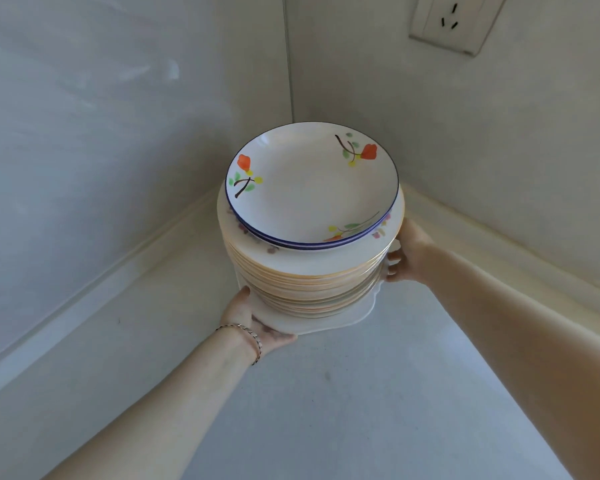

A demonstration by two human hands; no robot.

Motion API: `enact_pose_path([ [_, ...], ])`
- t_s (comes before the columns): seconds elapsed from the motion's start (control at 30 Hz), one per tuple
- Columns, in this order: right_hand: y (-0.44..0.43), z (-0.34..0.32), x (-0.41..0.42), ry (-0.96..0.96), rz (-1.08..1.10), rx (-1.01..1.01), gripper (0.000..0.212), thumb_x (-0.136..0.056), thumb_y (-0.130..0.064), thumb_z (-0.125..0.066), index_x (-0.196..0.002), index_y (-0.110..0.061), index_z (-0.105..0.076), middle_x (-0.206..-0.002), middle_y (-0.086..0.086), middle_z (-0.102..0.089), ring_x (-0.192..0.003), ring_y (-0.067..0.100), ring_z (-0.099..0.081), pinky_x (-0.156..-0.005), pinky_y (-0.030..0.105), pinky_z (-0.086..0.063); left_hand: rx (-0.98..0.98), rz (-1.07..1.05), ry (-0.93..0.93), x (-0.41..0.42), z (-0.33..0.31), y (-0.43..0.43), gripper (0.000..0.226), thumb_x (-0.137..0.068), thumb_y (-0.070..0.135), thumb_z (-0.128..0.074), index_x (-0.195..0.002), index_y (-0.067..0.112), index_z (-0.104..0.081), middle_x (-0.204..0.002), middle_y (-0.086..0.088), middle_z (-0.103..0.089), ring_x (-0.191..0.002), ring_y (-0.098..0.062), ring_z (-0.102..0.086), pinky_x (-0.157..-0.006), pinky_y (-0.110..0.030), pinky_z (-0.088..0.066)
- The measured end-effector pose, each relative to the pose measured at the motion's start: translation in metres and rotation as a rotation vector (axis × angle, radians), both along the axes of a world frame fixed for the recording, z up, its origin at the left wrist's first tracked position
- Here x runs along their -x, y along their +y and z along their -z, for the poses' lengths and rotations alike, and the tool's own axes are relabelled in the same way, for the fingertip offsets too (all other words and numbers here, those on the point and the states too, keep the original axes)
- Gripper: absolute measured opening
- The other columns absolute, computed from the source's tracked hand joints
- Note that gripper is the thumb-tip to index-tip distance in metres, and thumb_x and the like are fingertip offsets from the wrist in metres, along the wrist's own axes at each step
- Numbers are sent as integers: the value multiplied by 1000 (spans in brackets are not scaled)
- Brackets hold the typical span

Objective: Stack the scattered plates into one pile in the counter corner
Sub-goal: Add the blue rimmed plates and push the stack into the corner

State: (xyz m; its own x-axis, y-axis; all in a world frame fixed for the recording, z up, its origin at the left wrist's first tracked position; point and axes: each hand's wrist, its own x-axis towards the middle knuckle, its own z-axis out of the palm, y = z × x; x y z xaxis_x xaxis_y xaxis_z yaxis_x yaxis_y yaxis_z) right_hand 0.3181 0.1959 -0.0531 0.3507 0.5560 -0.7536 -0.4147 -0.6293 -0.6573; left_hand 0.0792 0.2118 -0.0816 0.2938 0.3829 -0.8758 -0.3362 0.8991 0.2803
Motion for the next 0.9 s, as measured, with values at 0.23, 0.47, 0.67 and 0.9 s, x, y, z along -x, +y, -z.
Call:
enact_pose_path([
  [0.23, -67, 47, 63, -48, 187, 12, 13, -90, -5, -45, -91, -2, -58, -67, 13, -54, -51, 20, -56, -49, 27, -51, -218, 100, 436, 10, 0, -5, 38, -92, -13, -41, -129, -11, -45, -131, -25, -54, -121, -34, -54, -106, -41, -37],
  [0.47, -71, 46, 82, -58, 141, 13, 22, -97, -9, -43, -81, 1, -53, -64, 17, -59, -48, 21, -61, -36, 20, -51, -272, 16, 499, 3, 16, -2, 38, -87, -11, -51, -125, -12, -47, -108, -28, -56, -80, -33, -58, -79, -41, -50],
  [0.67, -55, 47, 76, -70, 132, 20, 16, -97, -6, -43, -94, 6, -52, -63, 16, -58, -40, 16, -58, -34, 20, -49, -282, -12, 558, -2, 22, 9, 36, -86, -11, -52, -122, -10, -50, -99, -25, -57, -44, -28, -58, -66, -43, -52],
  [0.9, -8, 48, 56, -110, 112, -1, 12, -96, -7, -43, -100, 3, -48, -63, 14, -53, -22, 9, -50, -27, 18, -43, -280, -108, 484, -18, 22, 36, 32, -86, -13, -50, -117, -11, -54, -81, -19, -58, -59, -25, -53, -65, -42, -54],
])
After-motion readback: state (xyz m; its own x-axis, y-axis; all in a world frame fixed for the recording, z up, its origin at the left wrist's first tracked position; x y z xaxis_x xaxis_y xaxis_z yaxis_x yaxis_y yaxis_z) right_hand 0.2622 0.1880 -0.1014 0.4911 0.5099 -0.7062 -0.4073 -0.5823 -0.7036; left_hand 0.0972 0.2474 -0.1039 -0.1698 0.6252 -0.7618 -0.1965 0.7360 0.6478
